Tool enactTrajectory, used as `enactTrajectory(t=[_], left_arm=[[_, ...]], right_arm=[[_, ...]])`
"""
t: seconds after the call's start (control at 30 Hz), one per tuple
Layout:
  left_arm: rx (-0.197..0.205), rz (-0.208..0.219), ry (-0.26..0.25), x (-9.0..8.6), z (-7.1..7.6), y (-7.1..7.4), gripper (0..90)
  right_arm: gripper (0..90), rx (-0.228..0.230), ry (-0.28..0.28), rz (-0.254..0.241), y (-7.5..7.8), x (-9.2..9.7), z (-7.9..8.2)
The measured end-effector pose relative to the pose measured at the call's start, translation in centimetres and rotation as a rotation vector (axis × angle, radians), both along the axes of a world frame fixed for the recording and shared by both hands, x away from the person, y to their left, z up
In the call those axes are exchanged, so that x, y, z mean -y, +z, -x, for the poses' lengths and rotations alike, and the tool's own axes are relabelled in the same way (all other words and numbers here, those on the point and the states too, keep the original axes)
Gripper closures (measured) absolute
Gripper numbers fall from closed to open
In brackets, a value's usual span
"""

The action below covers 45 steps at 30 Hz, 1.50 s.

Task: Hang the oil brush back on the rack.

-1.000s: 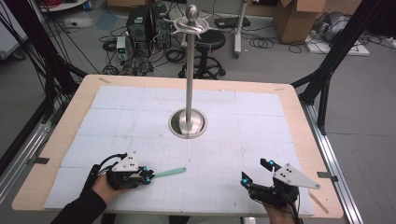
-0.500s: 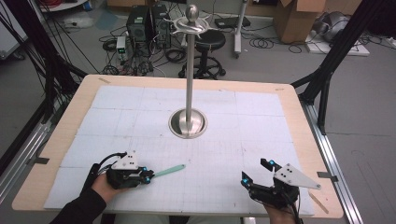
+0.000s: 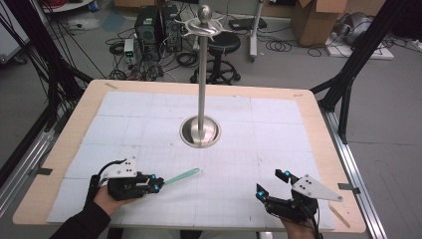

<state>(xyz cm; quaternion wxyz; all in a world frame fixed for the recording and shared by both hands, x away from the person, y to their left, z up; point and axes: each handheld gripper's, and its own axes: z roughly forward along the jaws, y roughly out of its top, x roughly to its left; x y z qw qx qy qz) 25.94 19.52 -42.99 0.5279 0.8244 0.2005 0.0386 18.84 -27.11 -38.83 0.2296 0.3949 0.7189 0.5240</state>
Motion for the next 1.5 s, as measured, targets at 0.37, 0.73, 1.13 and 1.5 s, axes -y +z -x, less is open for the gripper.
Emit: enactTrajectory(t=[0.37,0.73,1.13,1.5], left_arm=[[0.038,0.126,-0.031,-0.4,0.7,1.2,82.1],[0.087,0.226,-0.072,-0.3,1.7,2.7,82.0],[0.116,0.265,-0.137,0.7,2.7,3.9,82.1],[0.124,0.276,-0.191,1.4,3.3,4.2,82.0]], right_arm=[[19.5,0.023,0.188,-0.107,0.3,-1.0,-0.3],[19.5,0.031,0.348,-0.174,0.8,-3.4,-1.1],[21.9,0.038,0.487,-0.183,1.5,-6.7,-2.2],[32.9,0.060,0.618,-0.227,2.1,-9.5,-3.2]])
